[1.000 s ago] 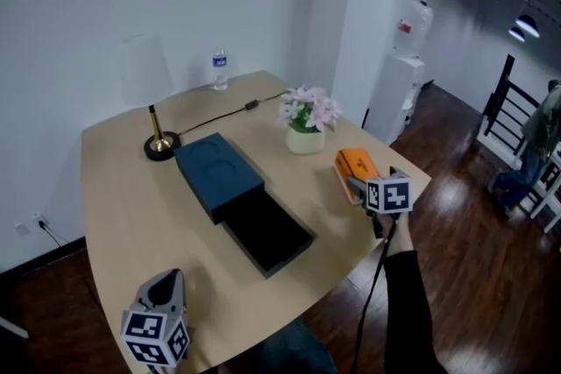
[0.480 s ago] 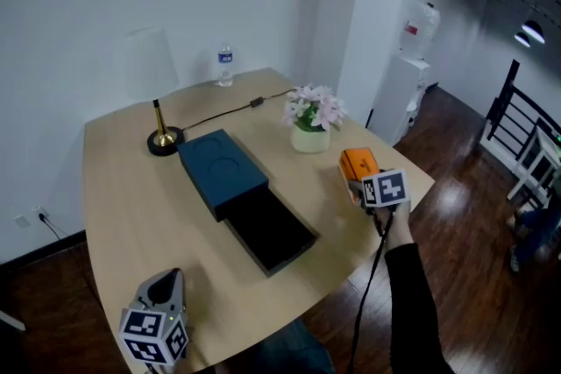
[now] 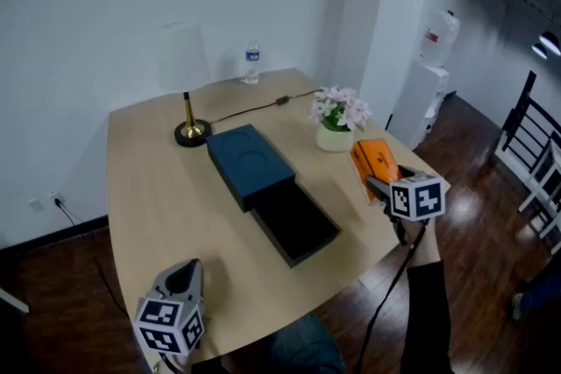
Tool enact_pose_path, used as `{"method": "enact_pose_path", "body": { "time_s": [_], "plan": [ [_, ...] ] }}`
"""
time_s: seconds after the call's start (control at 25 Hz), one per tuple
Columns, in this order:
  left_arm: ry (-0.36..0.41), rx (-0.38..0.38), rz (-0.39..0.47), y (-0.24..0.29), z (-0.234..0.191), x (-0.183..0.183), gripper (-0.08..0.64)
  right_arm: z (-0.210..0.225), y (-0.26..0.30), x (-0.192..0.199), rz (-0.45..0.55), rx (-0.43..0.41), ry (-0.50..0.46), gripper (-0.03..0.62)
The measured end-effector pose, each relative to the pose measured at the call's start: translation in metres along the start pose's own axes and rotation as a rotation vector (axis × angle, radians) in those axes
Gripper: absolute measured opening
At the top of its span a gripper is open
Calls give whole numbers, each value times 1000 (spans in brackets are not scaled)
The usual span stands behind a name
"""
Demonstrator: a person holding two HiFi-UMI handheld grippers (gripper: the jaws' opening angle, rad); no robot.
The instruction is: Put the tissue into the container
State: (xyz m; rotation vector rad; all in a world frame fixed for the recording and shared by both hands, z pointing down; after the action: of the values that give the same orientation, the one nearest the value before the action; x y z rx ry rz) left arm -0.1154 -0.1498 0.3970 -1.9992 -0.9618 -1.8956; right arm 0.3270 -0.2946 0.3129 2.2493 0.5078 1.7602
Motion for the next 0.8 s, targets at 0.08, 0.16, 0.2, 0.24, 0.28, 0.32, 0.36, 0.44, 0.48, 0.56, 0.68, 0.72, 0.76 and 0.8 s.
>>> {"method": "enact_pose_path", "body": {
  "time_s": [0.08, 0.16, 0.2, 0.24, 0.28, 0.32, 0.36, 0.44, 0.48, 0.56, 0.68, 0.72, 0.76, 0.8],
  "plan": [
    [0, 7, 0, -1, 3, -1, 0, -26, -23, -15, 50, -67, -9, 379],
    [3, 12, 1, -2, 6, -2, 0, -54, -42, -26, 86, -136, -19, 379],
    [5, 14, 3, -3, 7, -3, 0, -69, -50, -30, 98, -171, -23, 379],
    [6, 14, 5, -3, 8, -4, 0, -83, -56, -31, 104, -204, -30, 379],
    [7, 13, 9, -4, 8, -4, 0, -97, -60, -32, 107, -231, -41, 379],
    [8, 10, 12, -5, 8, -4, 0, -111, -63, -31, 106, -254, -54, 379],
    [8, 8, 15, -5, 8, -4, 0, -124, -65, -29, 102, -276, -66, 379],
    [7, 6, 17, -7, 8, -4, 0, -148, -66, -21, 83, -315, -88, 379],
    [6, 6, 18, -9, 8, -4, 0, -159, -66, -17, 70, -330, -99, 379],
    [5, 5, 19, -11, 8, -3, 0, -177, -64, -5, 42, -345, -129, 379],
    [4, 1, 19, -14, 7, -2, 0, -193, -58, 14, -4, -346, -172, 379],
    [3, -1, 20, -15, 6, -2, 0, -197, -56, 18, -19, -343, -185, 379],
    [2, -4, 22, -15, 5, -2, 0, -200, -53, 22, -30, -341, -199, 379],
    [0, -7, 23, -16, 4, -2, 0, -203, -50, 26, -38, -340, -213, 379]
  ]
}}
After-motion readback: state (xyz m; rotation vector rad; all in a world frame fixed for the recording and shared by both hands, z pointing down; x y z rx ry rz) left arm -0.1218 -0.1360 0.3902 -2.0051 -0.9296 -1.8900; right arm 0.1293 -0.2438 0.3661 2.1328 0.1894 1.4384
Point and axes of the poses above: the fingertips, and each gripper's own axes: y forward along the fingers, z to its right, x out of its underside, the point moved 5 cm from there along -y, backward along the fingers, and after that the axes turned 13 degrees about x, right-handed, at the moved point
